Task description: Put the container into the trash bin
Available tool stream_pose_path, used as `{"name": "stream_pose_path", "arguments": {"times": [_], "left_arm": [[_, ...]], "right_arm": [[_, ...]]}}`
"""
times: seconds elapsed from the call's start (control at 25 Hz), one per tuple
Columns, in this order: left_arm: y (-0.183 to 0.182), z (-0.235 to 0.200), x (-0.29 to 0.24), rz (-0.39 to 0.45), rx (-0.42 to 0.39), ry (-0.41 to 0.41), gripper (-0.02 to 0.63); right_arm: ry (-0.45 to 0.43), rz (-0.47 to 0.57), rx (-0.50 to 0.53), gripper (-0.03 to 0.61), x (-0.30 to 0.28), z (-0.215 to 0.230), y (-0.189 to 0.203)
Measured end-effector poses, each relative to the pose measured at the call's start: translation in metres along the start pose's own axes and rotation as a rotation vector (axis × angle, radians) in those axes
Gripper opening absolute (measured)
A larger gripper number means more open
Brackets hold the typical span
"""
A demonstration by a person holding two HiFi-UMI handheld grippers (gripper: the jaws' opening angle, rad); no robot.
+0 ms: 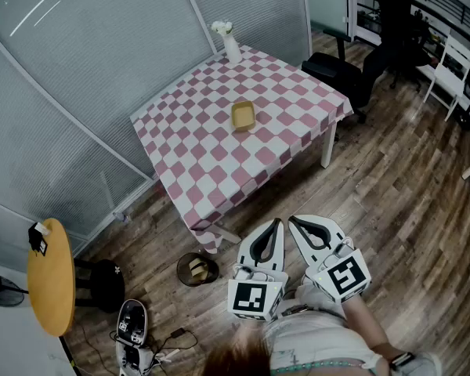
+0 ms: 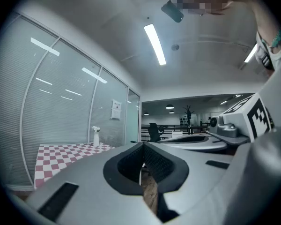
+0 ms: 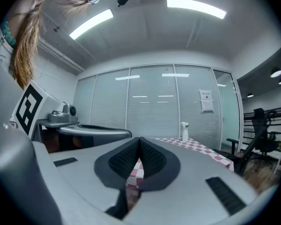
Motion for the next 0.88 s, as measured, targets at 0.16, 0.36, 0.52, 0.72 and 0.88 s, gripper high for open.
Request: {"name": "stream_pose_path", "arguments": {"times": [0.16, 0.36, 0.52, 0.72, 0.88], "left_arm": [[0.002, 0.003, -0.003, -0.003, 0.005, -0.009, 0.006], [0.009, 0.01, -0.012, -0.01, 0.004, -0.017, 0.006], [0.016, 0.014, -0.016, -0.013, 0.017, -0.058, 0.006], [0.021, 0.012, -0.021, -0.003, 0.024, -0.092, 0.006], [0.021, -0.001, -0.028, -0.007, 0.023, -0.099, 0.006]], "right_arm": [[-0.01, 0.022, -0.033, -0.007, 0.004, 0.005, -0.001], [-0.032, 0.006, -0.029, -0.006, 0.008, 0.015, 0.008], [-0.066, -0.009, -0.031, -0.006, 0.012, 0.021, 0.017], [-0.092, -0.02, -0.033, -0.006, 0.008, 0.028, 0.021], [-0.092, -0.022, -0.028, -0.006, -0.006, 0.032, 0.024]]}}
Point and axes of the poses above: the fingertips, and each gripper's own axes: x backward along the fingers, z to its right, y out of its underside, the point moved 1 cm from there along x, backward along the fingers, and after that the axes turned 7 degrees about x, right-handed, at the moved point
